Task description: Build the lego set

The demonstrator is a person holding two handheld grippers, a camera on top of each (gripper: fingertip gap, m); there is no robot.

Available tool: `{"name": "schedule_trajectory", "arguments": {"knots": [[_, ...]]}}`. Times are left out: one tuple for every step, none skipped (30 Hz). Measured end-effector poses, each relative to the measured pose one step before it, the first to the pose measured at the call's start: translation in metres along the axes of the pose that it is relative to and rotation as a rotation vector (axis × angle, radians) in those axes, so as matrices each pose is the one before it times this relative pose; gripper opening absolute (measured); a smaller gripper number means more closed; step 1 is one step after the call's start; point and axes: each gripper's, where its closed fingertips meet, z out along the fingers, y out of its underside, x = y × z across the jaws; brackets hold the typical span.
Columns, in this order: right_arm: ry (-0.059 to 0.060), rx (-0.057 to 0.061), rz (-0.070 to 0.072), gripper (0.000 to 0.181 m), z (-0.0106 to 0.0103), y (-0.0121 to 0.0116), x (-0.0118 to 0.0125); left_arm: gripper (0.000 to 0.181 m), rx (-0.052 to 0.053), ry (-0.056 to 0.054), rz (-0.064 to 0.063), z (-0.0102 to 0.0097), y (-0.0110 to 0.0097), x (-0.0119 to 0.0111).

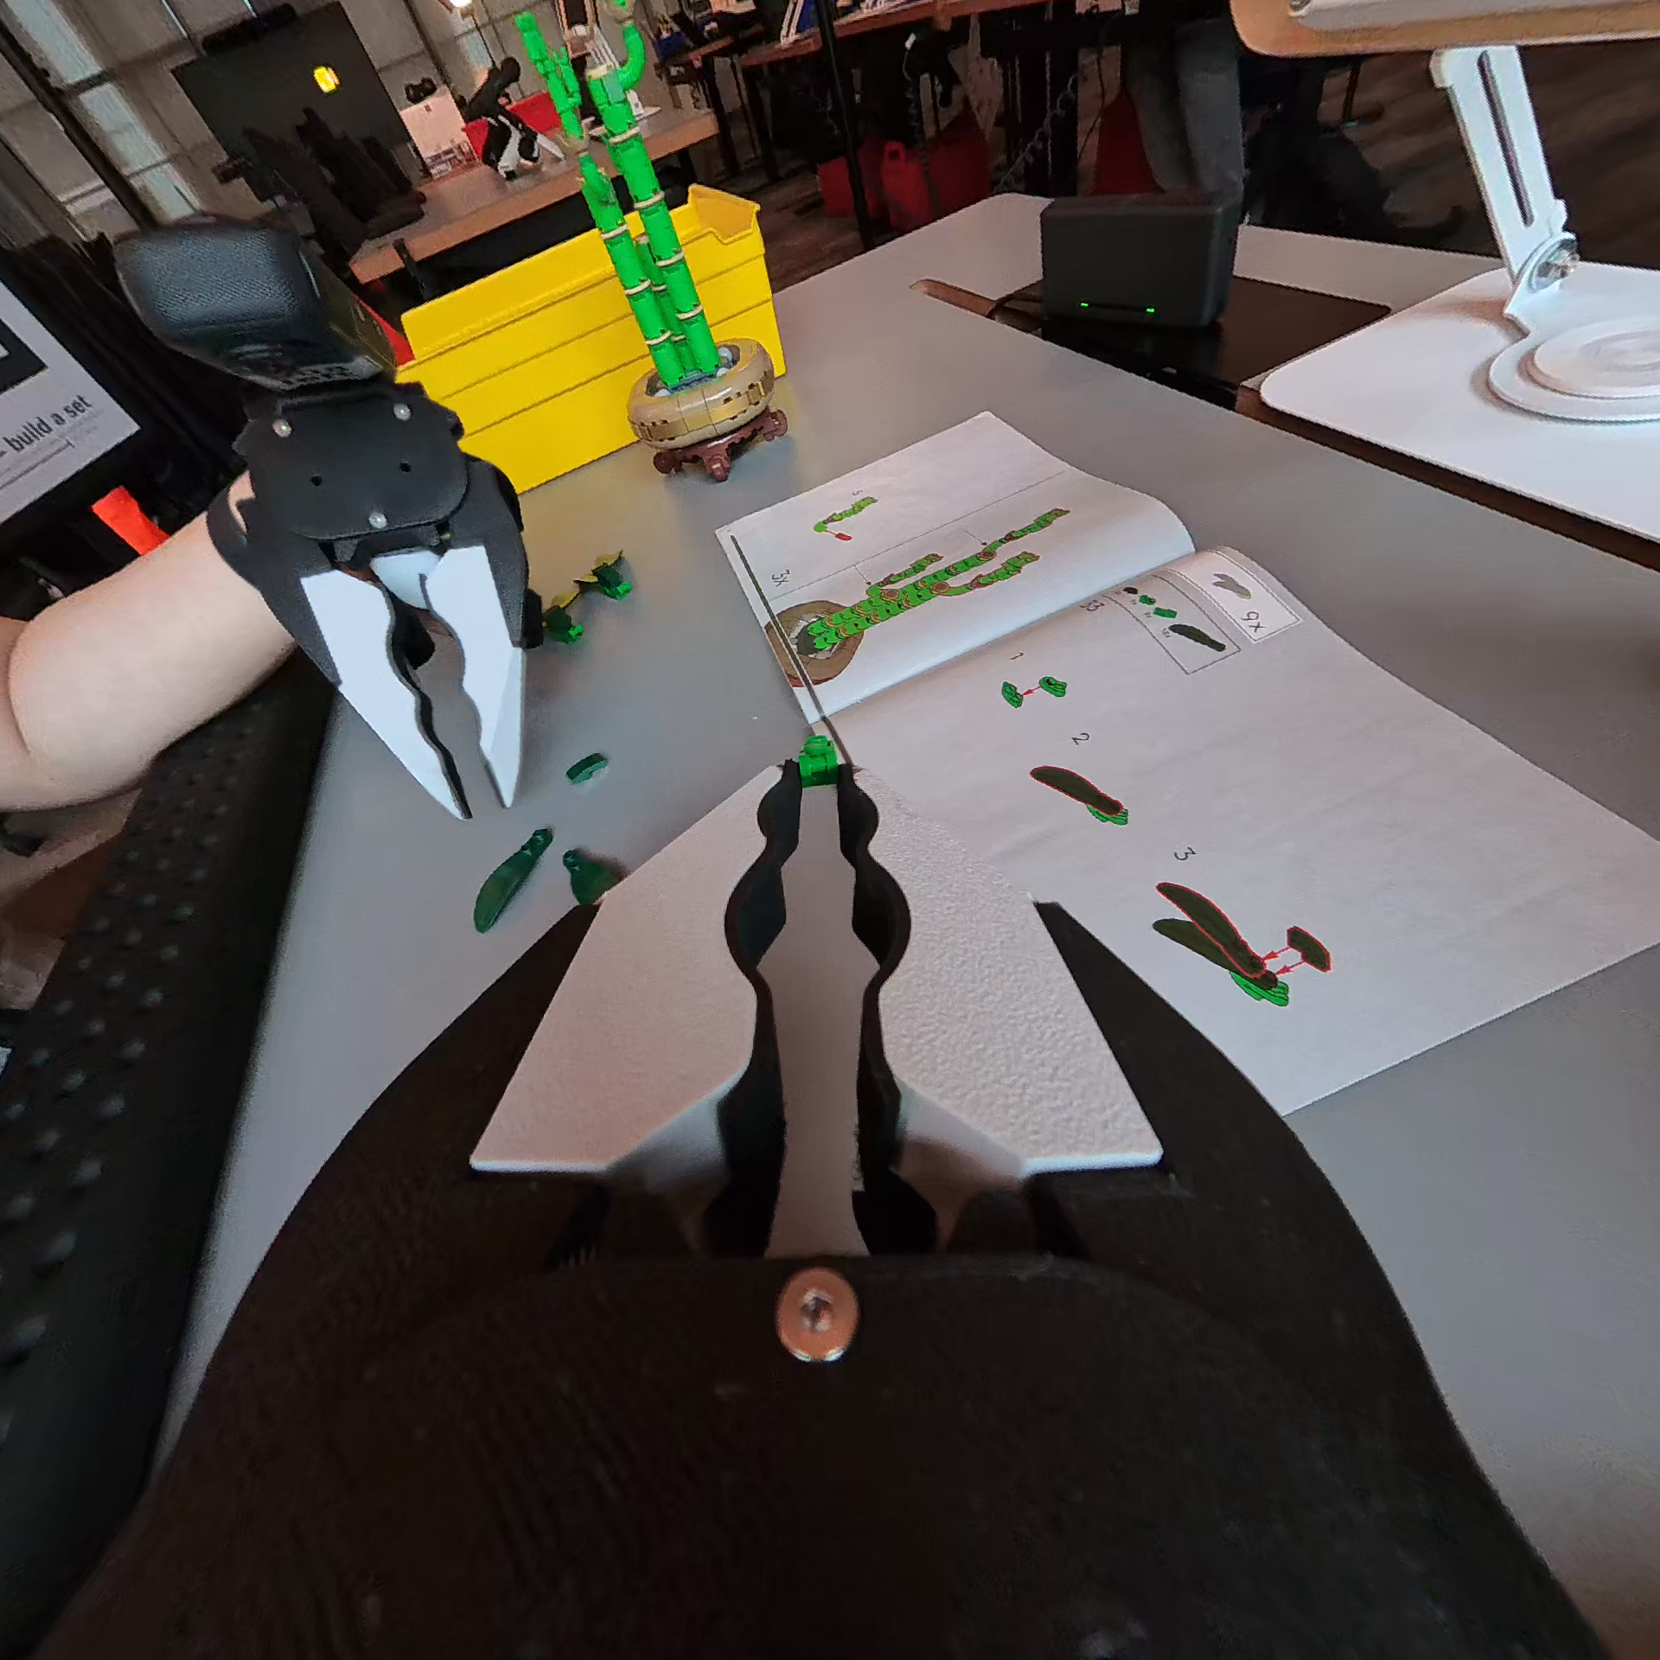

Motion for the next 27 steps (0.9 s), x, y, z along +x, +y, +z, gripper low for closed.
{"name": "schedule_trajectory", "arguments": {"knots": [[-0.0021,-0.0036,-0.0032,0.006,0.00027,0.00021,-0.00115,0.008,0.0019,0.0146,-0.0081,0.0003,-0.0006,0.00228],[-0.0019,-0.003,-0.0029,0.006,0.00052,0.00028,-0.0008,0.008,0.0064,0.0105,-0.0098,0.00028,-0.00148,0.00142],[-0.0014,-0.0031,-0.0018,0.006,0.00046,0.00027,-0.00068,0.009,0.0002,0.0087,-0.0069,0.0009,-0.00054,0.0013],[-0.0007,-0.0034,-0.0013,0.006,0.00043,0.00025,-0.00041,0.011,-0.0089,0.0026,-0.0045,0.00175,0.00108,0.00053],[-0.0012,-0.002,-0.0016,0.006,0.00025,0.00007,-0.00055,0.014,-0.0135,-0.0031,-0.0033,0.00255,0.00188,-0.00028],[-0.0005,-0.0018,-0.0016,0.006,0.00025,0.00017,-0.00051,0.017,-0.0146,-0.0016,-0.002,0.00312,0.0016,-0.00009],[-0.0008,-0.0021,-0.0015,0.006,0.00008,0.00005,-0.00057,0.02,-0.0076,0.0,0.0006,0.00315,0.00001,0.00037],[0.0004,-0.0025,-0.0019,0.006,0.0,0.00021,-0.0003,0.02,0.0042,0.006,0.0024,0.00272,-0.00218,0.0013],[0.0003,-0.002,-0.0027,0.006,-0.00003,-0.00005,-0.00031,0.022,0.0069,0.0078,0.0032,0.00238,-0.00274,0.00146],[0.0003,-0.0009,-0.003,0.006,-0.00001,-0.00009,-0.00021,0.023,0.0052,0.0057,0.0039,0.00194,-0.00207,0.00083],[0.0002,-0.0009,-0.0022,0.006,-0.00001,-0.0001,-0.00028,0.025,0.0056,0.0024,-0.0007,0.00093,-0.00163,0.00021],[-0.0009,-0.0001,-0.0013,0.006,0.0,-0.00023,-0.00037,0.027,0.0052,0.0027,-0.0095,0.00026,-0.00117,-0.00014],[-0.0004,0.0008,-0.0015,0.006,-0.00003,-0.00034,-0.00024,0.03,0.0052,0.0026,-0.0179,-0.00019,-0.00102,-0.0006],[0.0007,-0.0006,-0.0016,0.006,0.00005,-0.00018,-0.00017,0.032,0.0051,0.0,-0.0219,-0.00055,-0.00103,-0.0011],[0.0007,-0.002,-0.0022,0.006,0.00014,0.00016,-0.00004,0.033,0.0047,-0.0022,-0.0227,-0.00069,-0.00072,-0.00158],[0.0007,-0.0026,-0.0026,0.006,0.00019,0.00021,-0.00006,0.034,0.0044,-0.0051,-0.021,-0.00098,-0.00061,-0.00183],[0.0008,-0.0032,-0.0019,0.006,0.00021,0.00036,0.00001,0.035,0.0053,-0.011,-0.0184,-0.00079,-0.00095,-0.00263],[0.0005,-0.0028,-0.0024,0.006,0.00029,0.0003,-0.00012,0.038,0.0058,-0.0132,-0.0152,-0.00058,-0.00137,-0.00229],[-0.0003,-0.0021,-0.0023,0.006,0.00013,0.00015,-0.00017,0.04,0.0048,-0.0097,-0.0122,0.00017,-0.00148,-0.00111],[0.0001,-0.0007,-0.0023,0.006,0.00011,0.00001,-0.00015,0.043,0.005,-0.0067,-0.0106,0.00112,-0.00201,0.00016],[0.0014,0.0001,-0.0023,0.006,-0.00017,-0.00022,0.00012,0.046,0.005,-0.0066,-0.0103,0.00201,-0.00254,0.00094],[0.003,0.0007,-0.0023,0.006,-0.00061,-0.00035,0.0003,0.048,0.0032,-0.0059,-0.0075,0.00264,-0.00274,0.00178],[0.004,0.0018,-0.0032,0.006,-0.00085,-0.0007,0.00045,0.051,0.0032,-0.0058,-0.0042,0.00304,-0.0027,0.00214],[0.0038,0.0045,-0.0036,0.006,-0.00122,-0.00106,0.00025,0.053,0.0038,-0.0101,-0.0031,0.00305,-0.00263,0.00166],[0.0037,0.007,-0.0018,0.006,-0.00151,-0.0014,0.00034,0.055,0.0044,-0.0154,-0.0026,0.00272,-0.00247,0.00093],[0.0034,0.0074,-0.0001,0.006,-0.00149,-0.00151,0.0004,0.057,0.0085,-0.0197,-0.0102,0.00241,-0.00266,0.00015],[0.0028,0.0067,0.0001,0.006,-0.00151,-0.00134,0.00033,0.058,0.0117,-0.0213,-0.0219,0.00234,-0.00292,-0.00039]]}}
